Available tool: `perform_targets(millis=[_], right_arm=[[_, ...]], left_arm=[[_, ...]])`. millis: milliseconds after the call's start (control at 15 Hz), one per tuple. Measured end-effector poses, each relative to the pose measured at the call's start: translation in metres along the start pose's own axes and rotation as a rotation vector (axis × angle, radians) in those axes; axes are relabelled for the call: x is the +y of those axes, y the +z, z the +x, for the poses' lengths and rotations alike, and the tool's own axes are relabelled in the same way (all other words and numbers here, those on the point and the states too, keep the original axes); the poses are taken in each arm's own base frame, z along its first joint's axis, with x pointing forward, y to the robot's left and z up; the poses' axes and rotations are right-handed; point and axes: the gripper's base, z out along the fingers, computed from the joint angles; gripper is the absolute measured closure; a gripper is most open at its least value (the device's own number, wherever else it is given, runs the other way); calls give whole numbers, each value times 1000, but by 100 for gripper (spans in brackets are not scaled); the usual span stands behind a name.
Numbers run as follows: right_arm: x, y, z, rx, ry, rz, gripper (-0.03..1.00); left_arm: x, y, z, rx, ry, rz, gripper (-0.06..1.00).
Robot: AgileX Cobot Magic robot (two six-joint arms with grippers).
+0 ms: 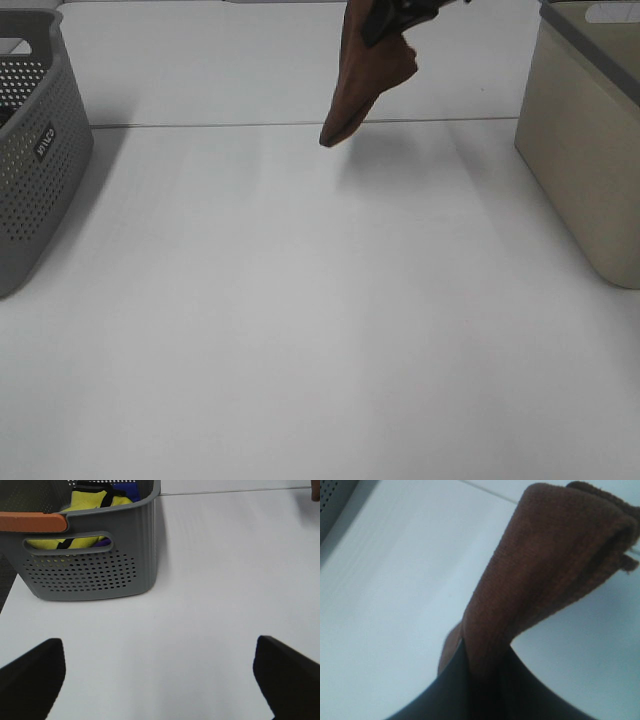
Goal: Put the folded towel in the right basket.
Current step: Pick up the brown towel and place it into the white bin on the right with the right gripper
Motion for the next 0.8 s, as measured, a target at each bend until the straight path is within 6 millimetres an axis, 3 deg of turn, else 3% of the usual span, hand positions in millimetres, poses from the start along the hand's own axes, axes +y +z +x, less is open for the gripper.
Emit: perform_targets(millis=[267, 400, 667, 800], right_arm=[[7, -87, -16, -109, -87, 232, 89], [1, -131, -18, -177, -79, 290, 89], [-41, -206, 0, -244, 24, 421, 89], [-70, -227, 21, -218, 104, 477, 89]], left_arm=[[0, 0, 0, 0, 0, 0, -3], [0, 0, 0, 0, 0, 0, -3], [0, 0, 0, 0, 0, 0, -3], [0, 0, 0, 0, 0, 0, -3]])
